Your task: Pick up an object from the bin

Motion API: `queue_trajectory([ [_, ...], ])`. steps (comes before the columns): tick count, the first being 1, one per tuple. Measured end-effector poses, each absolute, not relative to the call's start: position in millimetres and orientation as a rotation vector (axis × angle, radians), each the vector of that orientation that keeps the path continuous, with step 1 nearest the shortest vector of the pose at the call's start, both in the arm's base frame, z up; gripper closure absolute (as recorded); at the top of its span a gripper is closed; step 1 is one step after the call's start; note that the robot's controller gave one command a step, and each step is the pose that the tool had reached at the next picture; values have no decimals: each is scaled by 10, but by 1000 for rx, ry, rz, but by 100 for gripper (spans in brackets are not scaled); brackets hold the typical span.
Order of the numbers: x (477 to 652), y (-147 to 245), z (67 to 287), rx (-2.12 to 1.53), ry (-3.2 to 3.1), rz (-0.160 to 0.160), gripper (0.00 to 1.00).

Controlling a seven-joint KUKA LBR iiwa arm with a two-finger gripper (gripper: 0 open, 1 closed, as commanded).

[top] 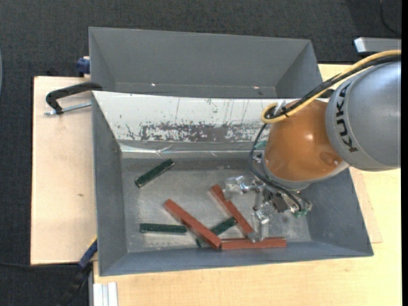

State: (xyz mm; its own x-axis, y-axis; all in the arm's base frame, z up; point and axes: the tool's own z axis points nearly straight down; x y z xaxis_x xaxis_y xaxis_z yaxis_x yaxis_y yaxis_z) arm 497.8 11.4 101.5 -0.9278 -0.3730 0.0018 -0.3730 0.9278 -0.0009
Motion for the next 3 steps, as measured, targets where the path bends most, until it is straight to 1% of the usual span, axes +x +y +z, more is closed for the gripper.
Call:
queue_trajectory([
  [1,5059,440,1232,659,-3079,-3,0],
  [2,4929,292,715,792,-3041,0,100],
  [3,4937,303,713,794,-3046,-1,0],
])
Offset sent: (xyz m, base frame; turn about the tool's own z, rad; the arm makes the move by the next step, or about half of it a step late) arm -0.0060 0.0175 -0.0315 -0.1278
